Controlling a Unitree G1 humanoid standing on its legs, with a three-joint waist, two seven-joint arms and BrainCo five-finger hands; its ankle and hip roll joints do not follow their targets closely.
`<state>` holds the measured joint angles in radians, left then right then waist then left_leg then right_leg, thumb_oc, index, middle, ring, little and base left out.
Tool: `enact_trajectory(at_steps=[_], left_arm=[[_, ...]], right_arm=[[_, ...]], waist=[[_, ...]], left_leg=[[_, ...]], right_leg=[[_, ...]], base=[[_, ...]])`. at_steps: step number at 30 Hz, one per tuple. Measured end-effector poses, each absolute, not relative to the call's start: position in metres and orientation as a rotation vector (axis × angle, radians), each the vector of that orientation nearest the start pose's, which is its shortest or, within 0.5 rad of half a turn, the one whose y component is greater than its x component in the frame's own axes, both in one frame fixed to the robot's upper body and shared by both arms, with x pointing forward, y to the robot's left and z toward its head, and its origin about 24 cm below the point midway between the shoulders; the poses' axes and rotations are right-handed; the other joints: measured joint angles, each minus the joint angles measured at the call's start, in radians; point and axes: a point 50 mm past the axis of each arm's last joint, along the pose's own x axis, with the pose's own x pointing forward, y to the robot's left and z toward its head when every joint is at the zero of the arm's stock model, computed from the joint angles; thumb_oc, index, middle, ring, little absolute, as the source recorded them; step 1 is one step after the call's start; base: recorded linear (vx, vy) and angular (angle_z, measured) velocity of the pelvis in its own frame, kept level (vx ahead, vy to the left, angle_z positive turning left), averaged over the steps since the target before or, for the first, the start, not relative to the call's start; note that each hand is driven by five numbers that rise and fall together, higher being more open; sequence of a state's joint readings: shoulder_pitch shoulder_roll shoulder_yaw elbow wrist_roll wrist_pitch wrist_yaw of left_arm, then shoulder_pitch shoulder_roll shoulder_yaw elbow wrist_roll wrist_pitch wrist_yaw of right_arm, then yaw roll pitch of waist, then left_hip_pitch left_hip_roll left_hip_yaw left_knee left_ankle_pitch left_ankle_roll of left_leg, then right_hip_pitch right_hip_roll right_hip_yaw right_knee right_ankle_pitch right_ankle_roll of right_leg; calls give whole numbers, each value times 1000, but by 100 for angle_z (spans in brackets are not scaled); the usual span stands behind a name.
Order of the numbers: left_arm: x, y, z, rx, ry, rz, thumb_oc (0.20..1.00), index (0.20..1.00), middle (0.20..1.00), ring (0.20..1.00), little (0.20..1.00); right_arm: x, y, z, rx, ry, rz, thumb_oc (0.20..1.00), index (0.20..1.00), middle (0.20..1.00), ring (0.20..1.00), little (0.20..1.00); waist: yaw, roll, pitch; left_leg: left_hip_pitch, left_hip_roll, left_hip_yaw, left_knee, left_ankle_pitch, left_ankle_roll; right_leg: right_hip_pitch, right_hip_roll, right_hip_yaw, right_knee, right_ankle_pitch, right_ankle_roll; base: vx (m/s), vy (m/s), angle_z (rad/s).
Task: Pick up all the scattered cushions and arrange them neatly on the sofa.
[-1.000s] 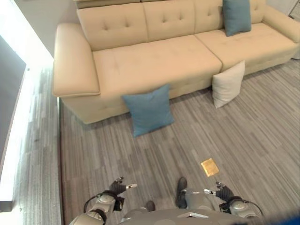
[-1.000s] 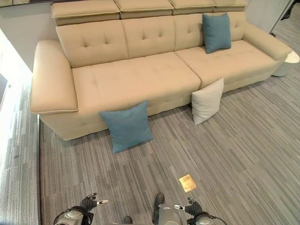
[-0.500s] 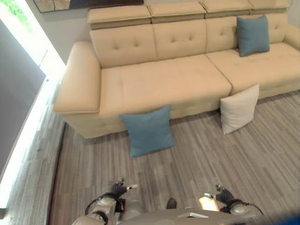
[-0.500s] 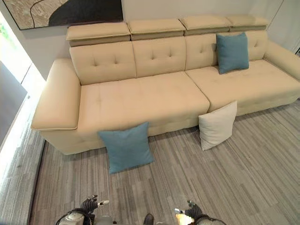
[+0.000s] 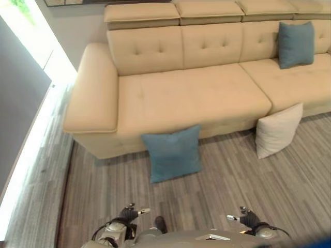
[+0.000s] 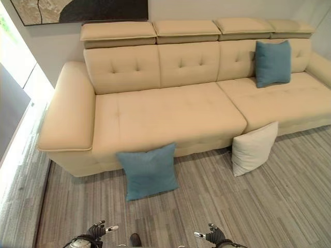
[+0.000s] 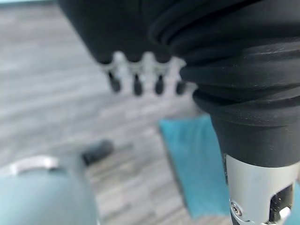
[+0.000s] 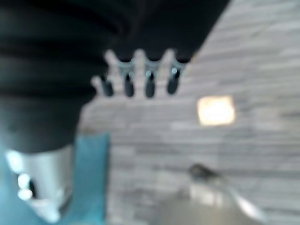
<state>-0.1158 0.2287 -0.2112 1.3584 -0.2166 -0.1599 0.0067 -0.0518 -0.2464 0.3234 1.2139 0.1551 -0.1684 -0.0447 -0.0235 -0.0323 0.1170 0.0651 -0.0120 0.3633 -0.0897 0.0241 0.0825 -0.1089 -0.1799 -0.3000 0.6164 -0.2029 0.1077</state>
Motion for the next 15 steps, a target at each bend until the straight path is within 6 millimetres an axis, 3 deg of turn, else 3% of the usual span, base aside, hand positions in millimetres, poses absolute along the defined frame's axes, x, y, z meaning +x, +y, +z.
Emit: enact_trajectory(at_steps=[1,3,6,7,10,11,12,14,15], left_arm=[[125,230,-153,196,1078,87,1000,1000,1000,1000,1000],[127,234,-152,204,1071,91,1000,1000,1000,1000,1000],[130,234,-151,205,1062,92,1000,1000,1000,1000,1000],[128,236,-151,206,1068,98,1000,1000,1000,1000,1000],[122,234,-153,201,1083,95,1000,1000,1000,1000,1000],[118,233,-155,199,1092,94,1000,1000,1000,1000,1000],[116,231,-155,195,1095,89,1000,1000,1000,1000,1000],[112,226,-158,184,1106,83,1000,1000,1000,1000,1000],[114,224,-158,181,1100,80,1000,1000,1000,1000,1000]], right_arm=[[124,-215,-152,-294,1004,30,1000,1000,1000,1000,1000],[130,-214,-150,-292,983,34,1000,1000,1000,1000,1000],[136,-212,-148,-292,967,41,1000,1000,1000,1000,1000],[142,-211,-146,-292,947,44,1000,1000,1000,1000,1000],[143,-211,-146,-292,947,44,1000,1000,1000,1000,1000],[138,-211,-147,-291,959,41,1000,1000,1000,1000,1000],[136,-213,-148,-293,966,38,1000,1000,1000,1000,1000],[133,-216,-148,-299,976,33,1000,1000,1000,1000,1000],[129,-218,-149,-300,985,28,1000,1000,1000,1000,1000]], waist=[[0,3,7],[2,-8,18],[-1,-4,25],[1,-14,23],[-9,-36,10],[-18,-34,7],[-19,-32,5],[-17,-8,-1],[-14,-9,-3]], left_leg=[[14,-15,-16,-1,-19,8],[44,-29,-19,0,-31,12],[59,-23,-37,0,-46,-8],[59,-20,-37,0,-54,-21],[76,-15,-63,-1,-73,-47],[84,-10,-81,0,-78,-56],[100,1,-94,3,-82,-65],[87,46,-106,46,-91,-95],[85,57,-108,68,-91,-96]], right_leg=[[-44,-19,34,59,-10,14],[-89,-32,81,51,-11,11],[-127,6,131,-138,6,9],[-128,26,143,-301,57,9],[-108,40,161,-464,189,5],[-81,46,151,-487,248,-12],[-57,61,144,-508,268,-55],[6,98,118,-583,271,-63],[28,109,110,-613,285,-88]], base=[[145,47,22],[144,-18,28],[189,-111,18],[186,-138,9],[166,-142,21],[114,-182,39],[114,-183,29],[57,-146,21],[62,-301,29]])
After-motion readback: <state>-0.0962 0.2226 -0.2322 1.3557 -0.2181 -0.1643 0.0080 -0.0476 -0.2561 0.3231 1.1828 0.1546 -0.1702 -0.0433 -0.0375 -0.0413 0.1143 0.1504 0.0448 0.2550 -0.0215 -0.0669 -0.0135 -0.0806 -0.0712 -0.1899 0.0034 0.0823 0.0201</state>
